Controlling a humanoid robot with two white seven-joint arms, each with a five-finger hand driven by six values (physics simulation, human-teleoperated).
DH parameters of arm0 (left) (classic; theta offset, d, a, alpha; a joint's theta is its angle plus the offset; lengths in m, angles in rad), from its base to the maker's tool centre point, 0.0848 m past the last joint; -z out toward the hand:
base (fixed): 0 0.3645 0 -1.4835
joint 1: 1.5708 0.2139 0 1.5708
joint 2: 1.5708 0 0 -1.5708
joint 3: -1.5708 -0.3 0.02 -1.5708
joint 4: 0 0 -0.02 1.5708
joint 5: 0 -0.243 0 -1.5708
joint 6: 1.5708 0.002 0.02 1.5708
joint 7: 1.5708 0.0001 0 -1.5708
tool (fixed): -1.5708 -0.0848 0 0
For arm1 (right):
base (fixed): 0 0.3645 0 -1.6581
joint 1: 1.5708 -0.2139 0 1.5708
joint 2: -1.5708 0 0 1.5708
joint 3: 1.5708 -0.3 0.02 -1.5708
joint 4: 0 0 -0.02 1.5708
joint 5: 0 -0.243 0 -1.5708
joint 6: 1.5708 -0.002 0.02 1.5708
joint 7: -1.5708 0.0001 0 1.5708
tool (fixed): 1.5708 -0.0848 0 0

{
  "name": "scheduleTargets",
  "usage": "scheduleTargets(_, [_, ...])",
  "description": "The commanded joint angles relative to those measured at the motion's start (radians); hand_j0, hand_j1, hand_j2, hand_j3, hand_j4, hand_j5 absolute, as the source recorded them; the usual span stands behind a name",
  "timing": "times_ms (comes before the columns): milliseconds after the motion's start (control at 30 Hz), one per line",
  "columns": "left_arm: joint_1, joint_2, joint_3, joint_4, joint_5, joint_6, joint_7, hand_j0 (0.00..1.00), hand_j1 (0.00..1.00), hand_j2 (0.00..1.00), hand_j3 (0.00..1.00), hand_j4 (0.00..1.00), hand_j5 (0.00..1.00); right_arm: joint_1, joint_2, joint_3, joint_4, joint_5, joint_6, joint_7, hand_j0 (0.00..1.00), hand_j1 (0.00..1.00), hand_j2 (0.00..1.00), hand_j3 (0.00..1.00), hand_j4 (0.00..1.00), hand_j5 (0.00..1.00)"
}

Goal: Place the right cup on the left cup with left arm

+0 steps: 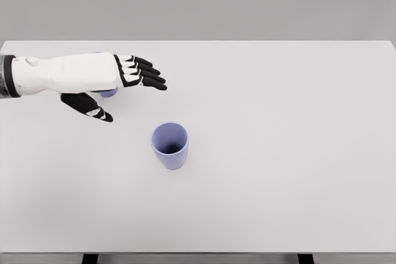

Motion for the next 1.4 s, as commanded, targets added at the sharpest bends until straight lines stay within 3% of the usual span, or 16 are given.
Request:
scheduleTargets(0, [0.000,0.002,-0.002,0.000,0.007,0.002,0.001,1.00,1.00,1.00,1.00,1.00,1.00,0.000,0.000,0.003,-0.001,0.001,0.000,0.002,1.00,1.00,1.00,1.00,1.00,1.00])
scheduleTargets(233, [0.015,-0.089,-0.039,-0.008,-0.036,0.002,0.001,1.00,1.00,1.00,1.00,1.00,1.00,0.015,0.000,-0.003,0.003,0.001,0.000,0.000,1.00,1.00,1.00,1.00,1.00,1.00])
scheduleTargets(633, [0.031,-0.083,-0.036,-0.020,-0.093,0.002,0.011,1.00,1.00,1.00,1.00,1.00,1.00,0.015,0.000,-0.003,0.005,0.001,0.000,0.000,1.00,1.00,1.00,1.00,1.00,1.00])
scheduleTargets(867, [0.071,-0.124,-0.037,-0.018,-0.103,0.002,0.004,1.00,1.00,1.00,1.00,1.00,1.00,0.015,0.000,-0.003,0.005,0.001,0.000,0.000,1.00,1.00,1.00,1.00,1.00,1.00])
scheduleTargets(1367, [0.069,-0.146,-0.037,0.011,-0.117,0.002,-0.001,1.00,1.00,1.00,1.00,1.00,1.00,0.015,0.000,-0.003,0.005,0.001,0.000,0.000,1.00,1.00,1.00,1.00,1.00,1.00])
